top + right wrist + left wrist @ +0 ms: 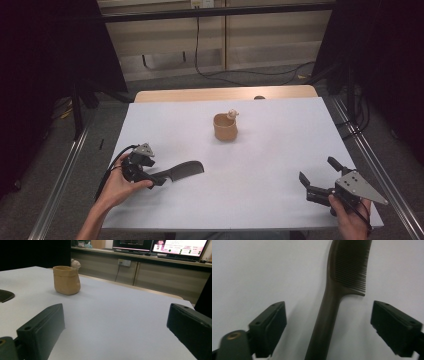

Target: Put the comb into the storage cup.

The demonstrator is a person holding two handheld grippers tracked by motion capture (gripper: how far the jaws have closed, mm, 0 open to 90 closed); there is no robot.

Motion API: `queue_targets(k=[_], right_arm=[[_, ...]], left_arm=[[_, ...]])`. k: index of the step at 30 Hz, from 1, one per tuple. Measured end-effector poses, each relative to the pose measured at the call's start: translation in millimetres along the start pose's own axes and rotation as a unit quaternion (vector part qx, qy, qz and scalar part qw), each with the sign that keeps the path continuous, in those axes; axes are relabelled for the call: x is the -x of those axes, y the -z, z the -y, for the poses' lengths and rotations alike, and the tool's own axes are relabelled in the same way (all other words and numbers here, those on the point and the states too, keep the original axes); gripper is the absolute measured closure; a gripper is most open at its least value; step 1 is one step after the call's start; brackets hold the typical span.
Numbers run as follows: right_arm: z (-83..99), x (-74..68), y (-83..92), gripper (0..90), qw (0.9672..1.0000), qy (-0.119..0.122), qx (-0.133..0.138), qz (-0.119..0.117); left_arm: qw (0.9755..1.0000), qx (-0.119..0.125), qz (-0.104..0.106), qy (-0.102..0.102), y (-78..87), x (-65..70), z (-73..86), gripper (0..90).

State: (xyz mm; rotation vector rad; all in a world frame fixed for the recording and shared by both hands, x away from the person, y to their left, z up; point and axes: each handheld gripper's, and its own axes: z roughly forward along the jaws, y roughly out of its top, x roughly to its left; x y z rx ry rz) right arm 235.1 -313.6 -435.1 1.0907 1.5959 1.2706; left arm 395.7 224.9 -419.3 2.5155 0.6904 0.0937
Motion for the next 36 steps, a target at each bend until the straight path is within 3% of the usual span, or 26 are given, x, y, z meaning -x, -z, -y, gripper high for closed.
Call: queue_targets(k=[4,5,7,18,36], right_arm=[[-0.2,-0.1,0.2,0.5,1.0,0.002,0.0,-0.001],[-0.2,0.0,0.3,0.5,1.0,0.001,0.001,0.0],[-0.1,0.2,0.4,0.5,1.0,0.0,-0.001,0.0],[-0.2,0.1,0.5,0.5,1.0,0.001,0.0,-0.001],[-0.1,-0.3,-0.5,0.5,1.0,0.003,0.002,-0.003]], left_arm=[[1.0,-0.006,0.005,-0.004,-1.9,1.2,-5.1,29.4],[0.9993,-0.032,0.006,-0.019,-3.2,1.5,-9.1,30.3],[0.9989,-0.039,0.003,-0.025,-5.6,3.1,-11.7,33.9],[0.9979,-0.06,0.004,-0.023,-8.5,1.5,-12.3,51.7],[0.9971,-0.067,0.002,-0.035,-14.0,2.1,-16.7,56.9]])
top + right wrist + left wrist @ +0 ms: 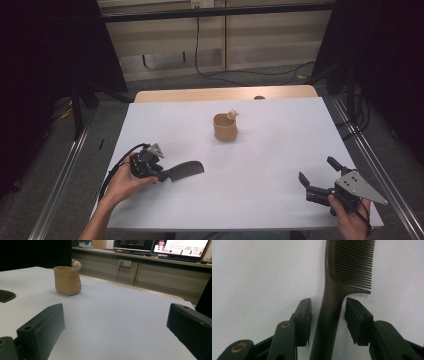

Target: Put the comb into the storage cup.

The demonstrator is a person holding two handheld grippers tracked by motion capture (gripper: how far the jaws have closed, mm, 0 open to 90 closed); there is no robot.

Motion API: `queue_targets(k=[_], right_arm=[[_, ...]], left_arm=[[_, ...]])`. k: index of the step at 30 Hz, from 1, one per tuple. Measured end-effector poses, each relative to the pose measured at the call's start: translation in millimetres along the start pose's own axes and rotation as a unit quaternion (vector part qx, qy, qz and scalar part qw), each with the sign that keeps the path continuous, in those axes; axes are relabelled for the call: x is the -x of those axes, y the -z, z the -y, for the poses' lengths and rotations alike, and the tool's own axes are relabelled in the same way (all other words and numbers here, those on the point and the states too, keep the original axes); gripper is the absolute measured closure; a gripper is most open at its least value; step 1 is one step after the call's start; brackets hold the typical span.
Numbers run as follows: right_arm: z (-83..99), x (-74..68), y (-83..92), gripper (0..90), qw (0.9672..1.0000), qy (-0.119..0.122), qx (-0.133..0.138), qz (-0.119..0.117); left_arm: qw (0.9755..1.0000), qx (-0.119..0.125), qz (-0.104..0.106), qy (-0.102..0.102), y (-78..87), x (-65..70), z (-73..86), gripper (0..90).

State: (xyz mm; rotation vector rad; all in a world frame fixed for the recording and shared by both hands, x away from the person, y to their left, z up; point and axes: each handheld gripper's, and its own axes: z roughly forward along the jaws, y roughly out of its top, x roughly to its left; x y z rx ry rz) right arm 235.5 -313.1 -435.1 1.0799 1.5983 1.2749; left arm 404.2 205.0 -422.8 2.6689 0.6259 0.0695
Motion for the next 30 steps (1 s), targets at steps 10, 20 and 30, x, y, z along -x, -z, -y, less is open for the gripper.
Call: queue_targets(k=[10,20,30], right_arm=[[0.0,-0.2,0.0,0.4,1.0,0.0,0.001,-0.003],[0.0,-0.4,0.4,0.4,1.0,0.0,-0.001,-0.005],[0.0,0.0,0.4,0.4,1.0,0.002,-0.001,-0.004]], left_arm=[[0.9994,-0.025,0.0,-0.023,-2.6,3.0,-10.3,64.5],[0.9996,-0.023,0.008,-0.013,-2.8,0.2,-8.9,67.4],[0.9997,-0.021,0.004,-0.011,-2.1,-0.6,-9.0,72.6]])
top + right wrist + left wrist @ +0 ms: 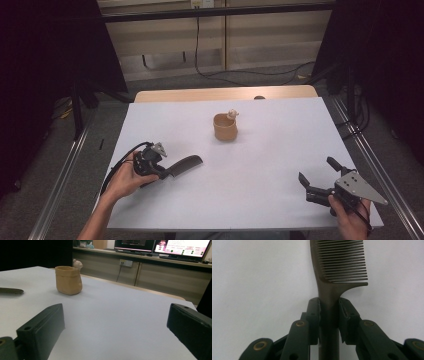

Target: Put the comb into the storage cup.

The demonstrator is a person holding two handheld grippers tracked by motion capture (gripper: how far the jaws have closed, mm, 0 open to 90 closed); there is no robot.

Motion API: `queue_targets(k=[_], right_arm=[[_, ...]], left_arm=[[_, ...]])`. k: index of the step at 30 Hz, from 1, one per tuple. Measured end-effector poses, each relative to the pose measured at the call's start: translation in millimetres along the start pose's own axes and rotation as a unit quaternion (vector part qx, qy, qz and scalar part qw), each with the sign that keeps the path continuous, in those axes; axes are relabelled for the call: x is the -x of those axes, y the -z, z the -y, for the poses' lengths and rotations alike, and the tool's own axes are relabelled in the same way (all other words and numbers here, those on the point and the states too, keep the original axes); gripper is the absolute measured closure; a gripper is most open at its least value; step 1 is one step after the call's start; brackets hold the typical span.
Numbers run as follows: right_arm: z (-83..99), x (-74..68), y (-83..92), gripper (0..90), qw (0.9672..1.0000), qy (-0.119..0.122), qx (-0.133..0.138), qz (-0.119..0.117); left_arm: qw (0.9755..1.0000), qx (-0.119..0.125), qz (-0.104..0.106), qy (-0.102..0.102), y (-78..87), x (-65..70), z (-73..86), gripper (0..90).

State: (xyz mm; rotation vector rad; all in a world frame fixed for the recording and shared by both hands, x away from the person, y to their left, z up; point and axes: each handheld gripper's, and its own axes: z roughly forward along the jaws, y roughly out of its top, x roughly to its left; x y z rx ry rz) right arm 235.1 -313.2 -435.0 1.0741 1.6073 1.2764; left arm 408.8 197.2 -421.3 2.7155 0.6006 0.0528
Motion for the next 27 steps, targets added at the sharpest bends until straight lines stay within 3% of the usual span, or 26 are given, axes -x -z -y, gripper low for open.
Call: queue_targets(k=[7,15,20,25,27], right_arm=[[0.1,-0.1,-0.3,0.4,1.0,-0.001,0.0,0.0],[0.0,0.0,-0.4,0.4,1.0,-0.001,0.001,0.001],[0.1,0.1,-0.3,0.4,1.0,-0.001,0.001,0.002],[0.0,0.0,-0.4,0.4,1.0,-0.002,0.001,0.001],[-0.1,0.0,-0.2,0.4,1.0,-0.001,0.0,0.001]], left_arm=[[1.0,0.007,0.002,-0.002,1.4,-0.2,1.0,72.8],[0.9997,0.019,0.013,0.012,3.7,-1.0,2.9,72.8],[0.998,0.056,0.018,0.023,10.4,-2.5,4.4,72.8],[0.9964,0.076,0.015,0.035,12.7,0.4,4.5,72.8],[0.9943,0.096,0.013,0.044,14.0,1.9,4.1,72.9]])
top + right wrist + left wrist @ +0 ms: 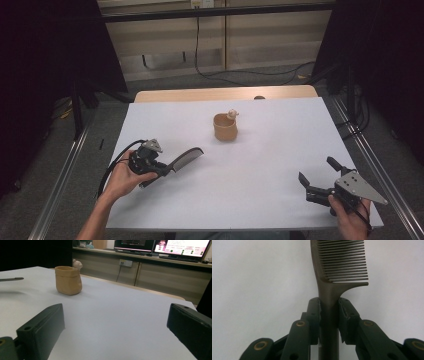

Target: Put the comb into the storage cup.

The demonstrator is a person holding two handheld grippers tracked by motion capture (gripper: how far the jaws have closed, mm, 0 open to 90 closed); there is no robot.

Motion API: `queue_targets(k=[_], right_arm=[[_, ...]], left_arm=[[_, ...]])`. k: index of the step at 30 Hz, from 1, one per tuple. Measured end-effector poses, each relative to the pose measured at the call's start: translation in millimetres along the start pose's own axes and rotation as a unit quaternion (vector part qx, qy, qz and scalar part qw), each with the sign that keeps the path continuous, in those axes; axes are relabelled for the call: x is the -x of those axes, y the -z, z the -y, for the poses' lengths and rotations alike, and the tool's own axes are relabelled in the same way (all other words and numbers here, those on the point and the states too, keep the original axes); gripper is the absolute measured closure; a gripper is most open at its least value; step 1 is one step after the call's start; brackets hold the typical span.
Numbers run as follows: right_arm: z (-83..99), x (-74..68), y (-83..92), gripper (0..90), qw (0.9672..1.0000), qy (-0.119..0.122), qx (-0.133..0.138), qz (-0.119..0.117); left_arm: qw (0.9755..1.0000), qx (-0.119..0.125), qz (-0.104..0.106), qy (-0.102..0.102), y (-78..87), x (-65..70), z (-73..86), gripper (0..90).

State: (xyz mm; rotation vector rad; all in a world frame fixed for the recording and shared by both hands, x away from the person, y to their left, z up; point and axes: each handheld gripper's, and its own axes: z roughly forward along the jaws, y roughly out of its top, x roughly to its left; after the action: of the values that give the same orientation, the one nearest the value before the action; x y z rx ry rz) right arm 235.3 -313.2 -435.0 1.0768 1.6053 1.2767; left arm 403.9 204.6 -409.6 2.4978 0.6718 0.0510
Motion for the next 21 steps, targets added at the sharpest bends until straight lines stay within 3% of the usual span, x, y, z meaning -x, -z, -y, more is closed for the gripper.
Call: queue_targets(k=[1,3,9,11,16,17,19,21], right_arm=[[0.0,-0.1,0.0,0.4,1.0,0.0,0.0,0.0],[0.0,-0.1,0.0,0.3,1.0,0.0,0.001,0.0],[0.0,0.1,0.2,0.3,1.0,-0.001,0.0,0.0],[0.0,0.0,0.1,0.3,1.0,-0.001,0.0,0.0],[0.0,0.1,0.1,0.3,1.0,0.0,-0.001,0.001],[0.1,0.3,0.1,0.3,1.0,0.0,0.0,0.001],[0.1,0.3,0.1,0.3,1.0,0.0,0.0,0.001],[0.1,0.3,0.2,0.3,1.0,-0.001,0.001,0.0]], left_arm=[[1.0,0.005,-0.002,-0.005,1.4,-0.1,-0.6,72.8],[0.9996,0.025,-0.011,0.006,5.6,-2.5,-1.9,72.9],[0.9984,0.051,-0.023,0.009,12.4,-4.8,0.7,72.9],[0.9968,0.077,-0.02,0.012,13.2,-4.0,2.1,72.8],[0.9949,0.097,-0.027,0.006,11.2,-3.6,6.1,72.8],[0.9931,0.113,-0.03,0.008,10.9,-4.3,7.9,72.8],[0.9926,0.117,-0.031,0.009,11.4,-4.9,8.3,72.8],[0.9903,0.134,-0.037,0.01,12.3,-4.9,7.4,72.8]])
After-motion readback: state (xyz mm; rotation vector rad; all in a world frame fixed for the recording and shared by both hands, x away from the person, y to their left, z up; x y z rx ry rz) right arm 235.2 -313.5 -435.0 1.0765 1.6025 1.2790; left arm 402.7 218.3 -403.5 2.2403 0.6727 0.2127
